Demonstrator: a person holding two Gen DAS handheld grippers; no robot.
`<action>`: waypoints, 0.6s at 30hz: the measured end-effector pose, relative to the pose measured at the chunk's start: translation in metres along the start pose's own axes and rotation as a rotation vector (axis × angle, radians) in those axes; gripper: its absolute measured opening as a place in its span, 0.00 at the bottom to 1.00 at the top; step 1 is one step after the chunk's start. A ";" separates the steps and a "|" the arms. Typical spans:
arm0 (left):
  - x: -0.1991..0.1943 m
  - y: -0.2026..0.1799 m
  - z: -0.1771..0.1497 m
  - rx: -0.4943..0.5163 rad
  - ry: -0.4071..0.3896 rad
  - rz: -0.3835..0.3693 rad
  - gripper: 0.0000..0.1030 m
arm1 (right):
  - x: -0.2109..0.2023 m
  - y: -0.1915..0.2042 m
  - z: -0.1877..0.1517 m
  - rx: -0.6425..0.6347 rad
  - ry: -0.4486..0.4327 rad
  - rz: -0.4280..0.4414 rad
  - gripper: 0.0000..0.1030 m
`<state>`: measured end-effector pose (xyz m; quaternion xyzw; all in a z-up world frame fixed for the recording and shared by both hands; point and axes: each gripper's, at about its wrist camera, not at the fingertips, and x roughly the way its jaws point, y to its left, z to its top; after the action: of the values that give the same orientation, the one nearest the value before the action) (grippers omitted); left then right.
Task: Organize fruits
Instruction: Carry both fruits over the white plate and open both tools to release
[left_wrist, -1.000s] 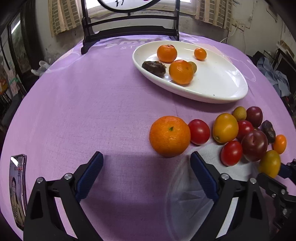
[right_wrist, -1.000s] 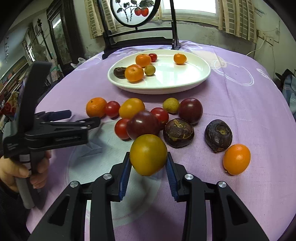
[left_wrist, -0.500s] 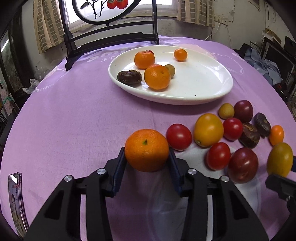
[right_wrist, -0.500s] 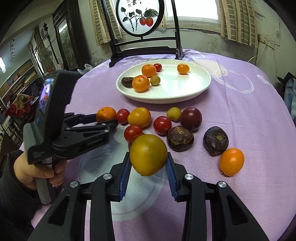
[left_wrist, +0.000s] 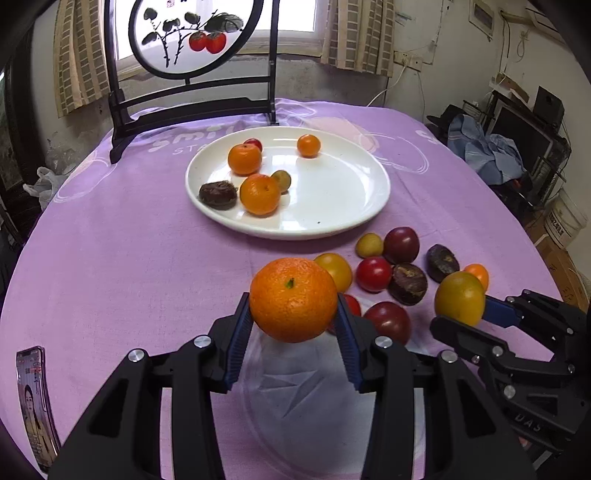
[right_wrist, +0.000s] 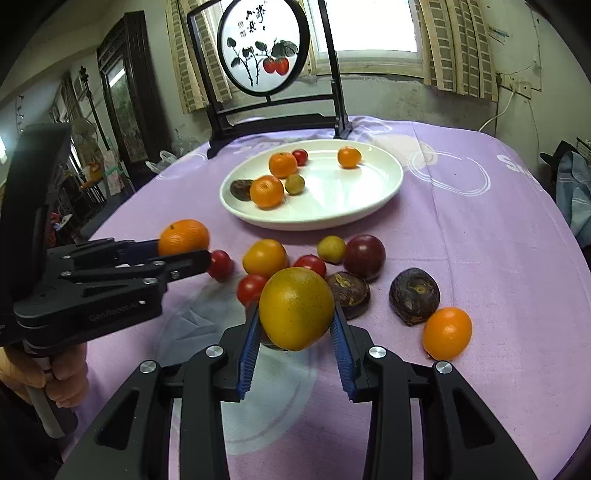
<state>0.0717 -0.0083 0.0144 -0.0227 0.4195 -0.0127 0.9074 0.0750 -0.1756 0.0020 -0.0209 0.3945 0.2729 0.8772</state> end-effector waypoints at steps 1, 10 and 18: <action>0.000 -0.001 0.004 0.002 0.001 0.000 0.42 | -0.002 0.000 0.002 0.007 -0.005 0.010 0.36; 0.039 0.001 0.057 -0.051 0.028 0.018 0.42 | -0.008 -0.011 0.026 0.014 -0.051 -0.016 0.36; 0.076 -0.004 0.082 -0.051 0.059 0.043 0.42 | 0.003 -0.024 0.022 0.056 -0.029 0.003 0.36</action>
<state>0.1839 -0.0131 0.0099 -0.0364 0.4465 0.0171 0.8939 0.1032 -0.1889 0.0111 0.0081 0.3894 0.2634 0.8826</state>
